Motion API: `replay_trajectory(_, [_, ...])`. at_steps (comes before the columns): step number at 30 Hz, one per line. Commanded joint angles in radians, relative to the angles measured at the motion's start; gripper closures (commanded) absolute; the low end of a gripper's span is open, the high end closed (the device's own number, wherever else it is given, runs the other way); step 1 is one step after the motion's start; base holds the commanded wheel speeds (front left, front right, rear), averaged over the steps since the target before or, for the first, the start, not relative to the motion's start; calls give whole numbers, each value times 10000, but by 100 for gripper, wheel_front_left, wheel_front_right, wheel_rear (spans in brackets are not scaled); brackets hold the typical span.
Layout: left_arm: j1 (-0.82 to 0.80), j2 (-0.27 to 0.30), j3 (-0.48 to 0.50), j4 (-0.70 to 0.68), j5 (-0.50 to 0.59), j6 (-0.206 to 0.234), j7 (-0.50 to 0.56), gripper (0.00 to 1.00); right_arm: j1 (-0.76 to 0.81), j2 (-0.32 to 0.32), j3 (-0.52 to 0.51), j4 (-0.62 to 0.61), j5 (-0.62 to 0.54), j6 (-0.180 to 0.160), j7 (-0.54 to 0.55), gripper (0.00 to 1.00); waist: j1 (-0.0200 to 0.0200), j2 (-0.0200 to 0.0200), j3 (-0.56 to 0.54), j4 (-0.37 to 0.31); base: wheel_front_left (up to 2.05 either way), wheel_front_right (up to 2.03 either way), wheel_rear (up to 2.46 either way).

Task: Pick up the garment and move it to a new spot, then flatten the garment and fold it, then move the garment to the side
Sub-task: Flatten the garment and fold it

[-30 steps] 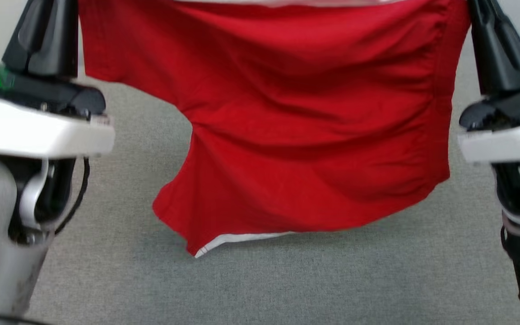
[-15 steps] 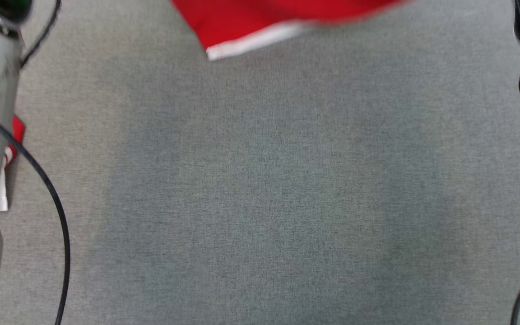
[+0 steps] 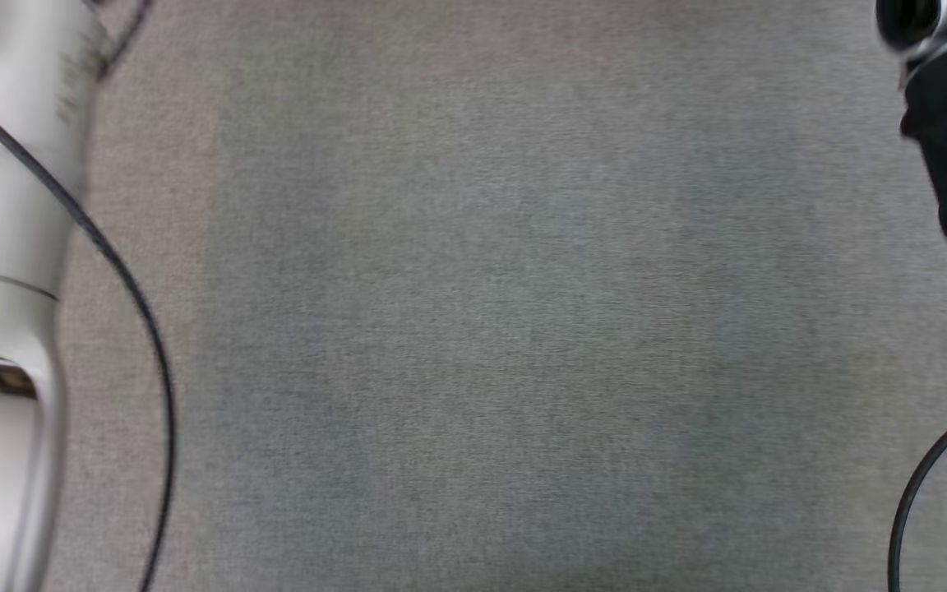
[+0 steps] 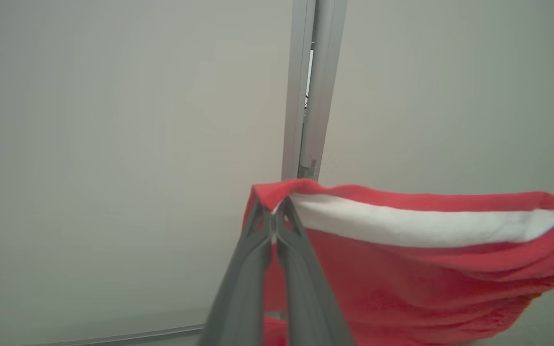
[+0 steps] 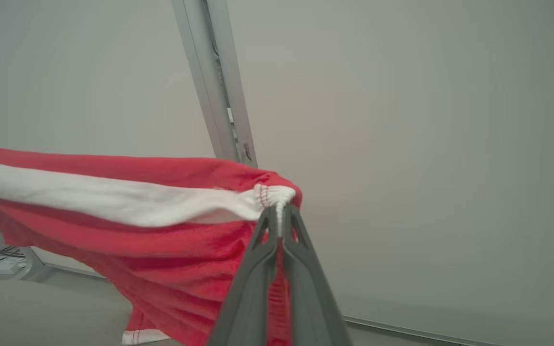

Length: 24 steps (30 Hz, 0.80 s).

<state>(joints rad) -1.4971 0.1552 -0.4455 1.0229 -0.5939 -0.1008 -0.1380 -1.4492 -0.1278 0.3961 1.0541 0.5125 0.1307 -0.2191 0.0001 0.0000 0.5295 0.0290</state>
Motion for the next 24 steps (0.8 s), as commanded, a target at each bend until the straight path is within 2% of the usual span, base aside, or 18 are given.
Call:
replay_trajectory(1, [369,-55,-114,123,23,-66,-293,100,415,-125,143,-46,275,1,-157,100,-1,0,182,212,0,0,0])
replay_trajectory(6, [1906,-329,-289,-217,-96,-210,-1072,100,2148,-527,963,-1059,1367,3,-411,100,-1,0,-68,383,0,0,0])
replay_trajectory(12, [4509,-113,-214,-1738,17,-58,-1247,100,4664,-1056,1514,-2146,2379,3,-478,100,-1,0,-613,400,0,0,0])
replay_trajectory(18, [7666,511,-137,-4431,291,565,-1252,100,7192,-1365,1210,-3690,2911,3,-479,100,-1,0,-1324,205,0,0,0])
replay_trajectory(24, [11035,1538,-109,-7617,40,1636,-347,100,9548,-1660,912,-5330,2741,3,-475,100,-1,0,-2095,-158,0,0,0])
